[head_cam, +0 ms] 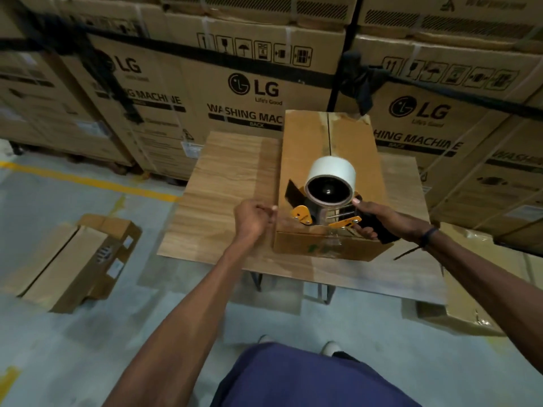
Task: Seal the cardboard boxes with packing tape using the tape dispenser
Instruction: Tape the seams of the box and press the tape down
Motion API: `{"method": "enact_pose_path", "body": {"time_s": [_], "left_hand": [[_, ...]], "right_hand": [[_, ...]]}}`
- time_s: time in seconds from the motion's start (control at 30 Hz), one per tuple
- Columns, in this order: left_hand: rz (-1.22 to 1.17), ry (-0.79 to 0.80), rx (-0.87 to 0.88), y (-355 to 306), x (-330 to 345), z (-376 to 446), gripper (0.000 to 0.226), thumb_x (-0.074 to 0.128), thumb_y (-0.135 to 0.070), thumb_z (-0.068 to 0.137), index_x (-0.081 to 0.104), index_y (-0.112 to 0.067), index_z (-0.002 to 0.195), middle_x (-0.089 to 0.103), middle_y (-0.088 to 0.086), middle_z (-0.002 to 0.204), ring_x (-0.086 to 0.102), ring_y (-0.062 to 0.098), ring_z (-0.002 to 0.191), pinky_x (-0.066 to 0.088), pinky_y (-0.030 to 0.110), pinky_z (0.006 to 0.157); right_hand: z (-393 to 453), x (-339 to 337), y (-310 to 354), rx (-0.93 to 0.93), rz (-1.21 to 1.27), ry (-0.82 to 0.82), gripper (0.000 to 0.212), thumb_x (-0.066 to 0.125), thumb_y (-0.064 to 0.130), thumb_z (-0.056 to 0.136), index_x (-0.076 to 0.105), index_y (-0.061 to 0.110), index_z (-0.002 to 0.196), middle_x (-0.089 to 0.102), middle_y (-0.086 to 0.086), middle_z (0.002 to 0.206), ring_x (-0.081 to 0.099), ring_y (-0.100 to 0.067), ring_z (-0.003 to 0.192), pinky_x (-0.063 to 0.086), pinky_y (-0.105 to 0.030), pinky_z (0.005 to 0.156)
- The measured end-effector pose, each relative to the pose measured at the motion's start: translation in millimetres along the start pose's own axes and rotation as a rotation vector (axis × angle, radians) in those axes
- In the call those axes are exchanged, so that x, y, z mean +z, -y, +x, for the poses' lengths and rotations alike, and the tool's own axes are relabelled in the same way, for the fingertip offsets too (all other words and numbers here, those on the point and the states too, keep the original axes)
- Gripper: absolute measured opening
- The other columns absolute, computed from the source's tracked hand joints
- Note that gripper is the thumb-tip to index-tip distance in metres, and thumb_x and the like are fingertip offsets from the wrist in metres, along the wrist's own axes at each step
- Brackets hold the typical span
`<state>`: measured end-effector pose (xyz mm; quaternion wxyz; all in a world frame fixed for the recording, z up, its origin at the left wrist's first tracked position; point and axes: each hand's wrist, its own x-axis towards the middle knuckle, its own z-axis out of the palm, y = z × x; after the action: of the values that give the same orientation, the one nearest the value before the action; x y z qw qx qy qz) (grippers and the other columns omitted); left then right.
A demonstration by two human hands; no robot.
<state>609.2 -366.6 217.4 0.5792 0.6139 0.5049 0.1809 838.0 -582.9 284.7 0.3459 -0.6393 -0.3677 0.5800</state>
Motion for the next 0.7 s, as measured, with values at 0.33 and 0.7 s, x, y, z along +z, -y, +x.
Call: {"method": "enact_pose_path", "body": {"time_s": [0.33, 0.7], "left_hand": [[0.025, -0.057, 0.14, 40, -9, -2, 0.01, 0.08, -0.01, 0.088, 0.076, -0.003, 0.083, 0.072, 0.009, 0.067, 0.069, 0.01, 0.05, 0.056, 0.021, 0.051], [0.09, -0.094, 0.083, 66, 12, -4, 0.012, 0.073, -0.009, 0.094, 0.079, -0.003, 0.085, 0.075, 0.008, 0.069, 0.07, 0.011, 0.055, 0.057, 0.022, 0.055]], "right_hand": [[-19, -49, -32, 0.089, 0.001, 0.061, 0.069, 0.059, 0.071, 0.083, 0.054, 0.002, 0.08, 0.044, 0.0, 0.058, 0.036, -0.008, 0.045, 0.035, -0.015, 0.044], [-16, -63, -53, 0.121, -0.109, 0.05, 0.054, 0.039, 0.046, 0.099, 0.06, 0.018, 0.058, 0.045, 0.001, 0.055, 0.036, -0.01, 0.047, 0.033, -0.017, 0.049]]}}
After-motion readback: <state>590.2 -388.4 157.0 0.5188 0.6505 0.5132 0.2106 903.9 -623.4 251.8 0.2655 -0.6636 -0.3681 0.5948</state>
